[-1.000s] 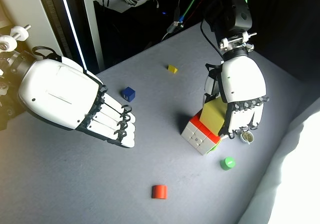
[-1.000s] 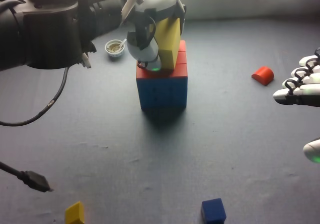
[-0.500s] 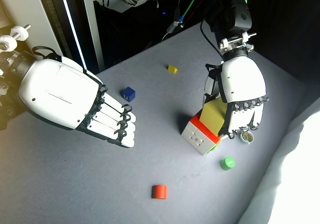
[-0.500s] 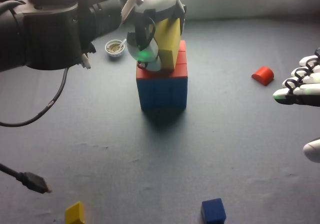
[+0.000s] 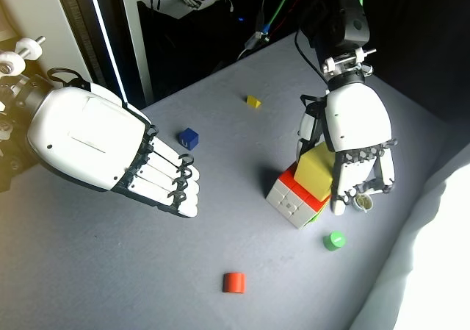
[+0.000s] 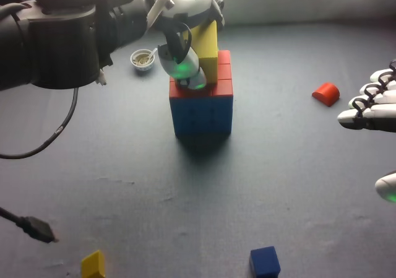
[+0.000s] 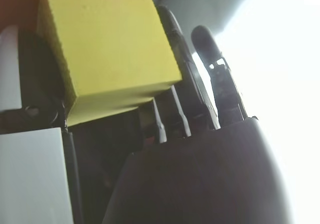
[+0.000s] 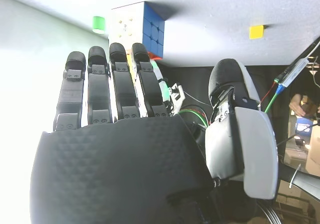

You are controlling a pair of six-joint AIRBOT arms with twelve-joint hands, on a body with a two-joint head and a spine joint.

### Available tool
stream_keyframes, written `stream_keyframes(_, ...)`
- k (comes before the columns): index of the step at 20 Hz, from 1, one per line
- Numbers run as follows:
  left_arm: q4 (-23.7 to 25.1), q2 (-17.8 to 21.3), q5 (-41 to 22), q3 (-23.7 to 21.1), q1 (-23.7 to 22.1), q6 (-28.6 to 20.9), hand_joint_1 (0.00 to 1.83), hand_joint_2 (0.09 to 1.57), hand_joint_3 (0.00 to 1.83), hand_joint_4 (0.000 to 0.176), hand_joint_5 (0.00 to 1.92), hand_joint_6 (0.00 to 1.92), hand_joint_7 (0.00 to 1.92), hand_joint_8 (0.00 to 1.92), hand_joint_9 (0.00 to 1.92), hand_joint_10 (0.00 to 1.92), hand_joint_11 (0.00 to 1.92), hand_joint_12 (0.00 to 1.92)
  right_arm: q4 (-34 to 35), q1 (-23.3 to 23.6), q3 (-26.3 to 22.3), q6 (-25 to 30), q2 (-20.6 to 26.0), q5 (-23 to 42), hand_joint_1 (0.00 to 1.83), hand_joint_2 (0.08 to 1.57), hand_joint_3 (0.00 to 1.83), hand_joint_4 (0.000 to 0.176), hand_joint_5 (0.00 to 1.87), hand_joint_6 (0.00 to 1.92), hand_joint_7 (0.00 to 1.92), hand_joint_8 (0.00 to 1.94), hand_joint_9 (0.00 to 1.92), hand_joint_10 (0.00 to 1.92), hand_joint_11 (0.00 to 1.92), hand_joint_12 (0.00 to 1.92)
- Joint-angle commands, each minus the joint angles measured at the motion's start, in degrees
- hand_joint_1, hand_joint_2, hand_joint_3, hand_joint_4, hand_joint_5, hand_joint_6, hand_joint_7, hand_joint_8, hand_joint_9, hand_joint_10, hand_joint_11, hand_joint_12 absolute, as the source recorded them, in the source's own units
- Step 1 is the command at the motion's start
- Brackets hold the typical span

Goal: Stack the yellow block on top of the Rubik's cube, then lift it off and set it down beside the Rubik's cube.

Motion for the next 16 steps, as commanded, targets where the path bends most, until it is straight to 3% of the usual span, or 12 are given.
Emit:
stream_keyframes(1,0.9,0.4,0.4,0.2,0.5,0.5,0.77,1.15,0.00,0.000,0.53,0.00,0.74,0.00,0.74,0.05,0.09,1.22,0.2,0.5,-0.2,0.0,0.7,3.2,0.00,1.22,0.00,0.000,0.10,0.00,0.08,0.00,0.04,0.00,0.00,0.00)
stream_keyframes(10,0.7,0.2,0.4,0.1,0.4,0.5,0.54,1.13,0.00,0.000,0.47,0.00,0.66,0.00,0.69,0.00,0.05,1.17,0.2,0.5,-0.2,0.0,0.7,3.3,0.00,1.24,0.01,0.000,0.12,0.00,0.10,0.00,0.06,0.00,0.00,0.00)
stream_keyframes(16,0.7,0.1,0.4,0.0,0.2,0.5,0.49,1.05,0.00,0.000,0.42,0.00,0.61,0.00,0.64,0.00,0.04,1.08,0.2,0.5,-0.2,0.1,0.7,3.2,0.00,1.25,0.01,0.000,0.11,0.00,0.09,0.00,0.04,0.00,0.00,0.00)
